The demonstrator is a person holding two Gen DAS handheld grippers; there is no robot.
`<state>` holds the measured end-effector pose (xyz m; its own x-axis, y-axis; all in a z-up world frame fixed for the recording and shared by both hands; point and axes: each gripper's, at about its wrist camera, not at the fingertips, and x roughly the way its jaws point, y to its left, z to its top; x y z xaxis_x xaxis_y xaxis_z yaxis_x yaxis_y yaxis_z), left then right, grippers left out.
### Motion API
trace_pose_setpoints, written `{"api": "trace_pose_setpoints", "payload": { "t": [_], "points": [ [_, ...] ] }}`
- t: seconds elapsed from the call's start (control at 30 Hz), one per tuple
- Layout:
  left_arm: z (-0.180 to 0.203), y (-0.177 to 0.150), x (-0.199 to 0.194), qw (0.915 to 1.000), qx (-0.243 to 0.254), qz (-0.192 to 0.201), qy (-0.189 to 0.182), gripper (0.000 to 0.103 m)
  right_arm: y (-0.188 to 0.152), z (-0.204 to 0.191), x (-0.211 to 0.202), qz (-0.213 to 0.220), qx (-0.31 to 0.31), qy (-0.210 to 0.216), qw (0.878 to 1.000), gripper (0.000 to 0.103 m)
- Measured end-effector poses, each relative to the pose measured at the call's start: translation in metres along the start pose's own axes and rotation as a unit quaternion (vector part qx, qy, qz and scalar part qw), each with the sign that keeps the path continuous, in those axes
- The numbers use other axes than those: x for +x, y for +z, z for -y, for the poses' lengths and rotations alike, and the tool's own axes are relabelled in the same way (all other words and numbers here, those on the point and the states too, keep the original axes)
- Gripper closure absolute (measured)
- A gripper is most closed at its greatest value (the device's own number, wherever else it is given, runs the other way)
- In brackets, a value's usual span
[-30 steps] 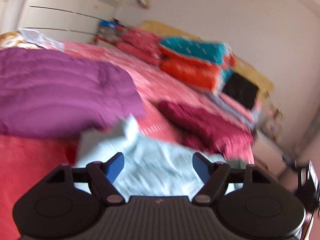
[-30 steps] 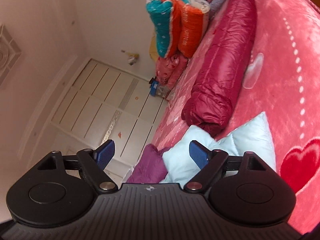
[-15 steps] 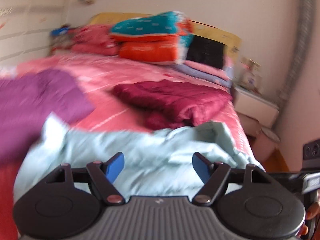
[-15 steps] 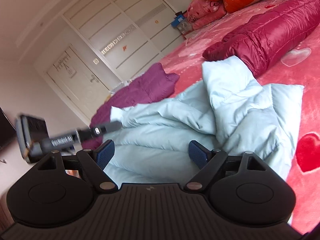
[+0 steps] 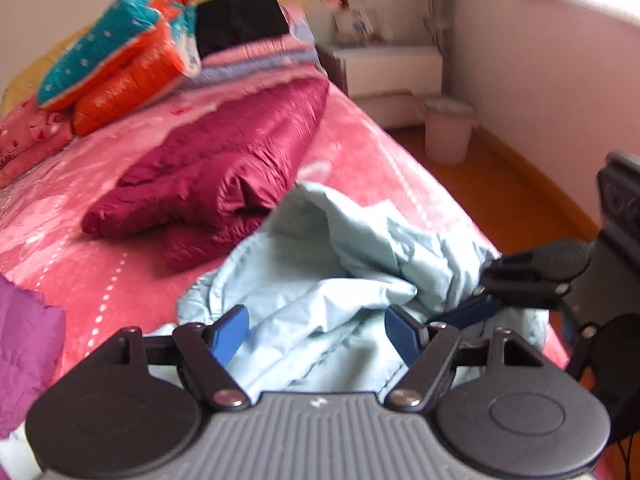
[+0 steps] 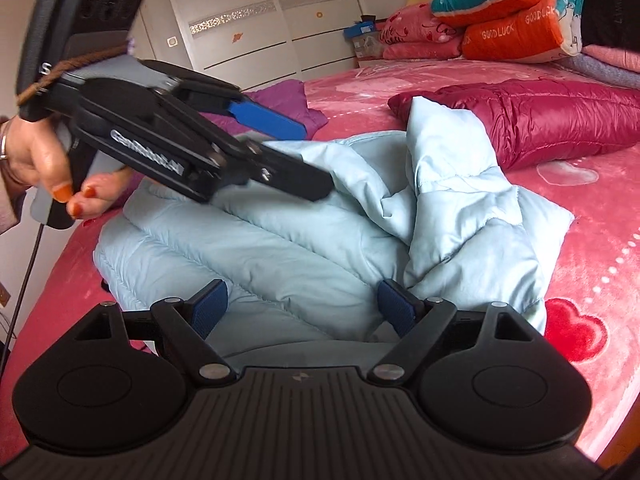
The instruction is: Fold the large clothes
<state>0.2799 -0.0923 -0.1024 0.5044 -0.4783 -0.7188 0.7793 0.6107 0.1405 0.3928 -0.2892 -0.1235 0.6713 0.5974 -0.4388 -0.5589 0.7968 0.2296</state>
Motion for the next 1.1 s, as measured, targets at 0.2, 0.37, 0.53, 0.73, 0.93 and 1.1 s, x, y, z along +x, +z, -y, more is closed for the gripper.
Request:
{"api": "trace_pose_setpoints", "payload": {
  "t": [0.2,0.37,0.53,0.73,0.93,1.1],
  "points": [
    [0.003,0.008,0.011,0.9996,-0.012,0.000,0.026,0.069,0.000,0.002,-0.002,0.021,0.003,-0.004,1.000,0.000],
    [-0.016,0.010,0.014,0.9945,-0.078,0.011,0.069,0.093,0.001,0.004,-0.008,0.053,0.010,-0.033,0.998,0.000],
    [-0.033,0.019,0.010,0.9849,-0.118,0.060,0.112,0.096,0.004,0.006,-0.014,0.102,0.035,-0.052,0.993,0.000],
    [-0.050,0.031,0.029,0.9770,-0.144,0.086,0.132,0.097,0.009,0.004,0.008,0.118,0.039,-0.066,0.990,0.000],
    [-0.048,0.006,-0.001,0.9700,-0.165,0.123,0.130,0.094,0.011,0.013,0.039,0.090,0.036,-0.114,0.989,0.000],
    [-0.044,-0.042,-0.042,0.9543,-0.217,0.157,0.133,0.075,0.018,0.034,0.047,0.104,0.105,-0.150,0.978,0.000]
  ]
}}
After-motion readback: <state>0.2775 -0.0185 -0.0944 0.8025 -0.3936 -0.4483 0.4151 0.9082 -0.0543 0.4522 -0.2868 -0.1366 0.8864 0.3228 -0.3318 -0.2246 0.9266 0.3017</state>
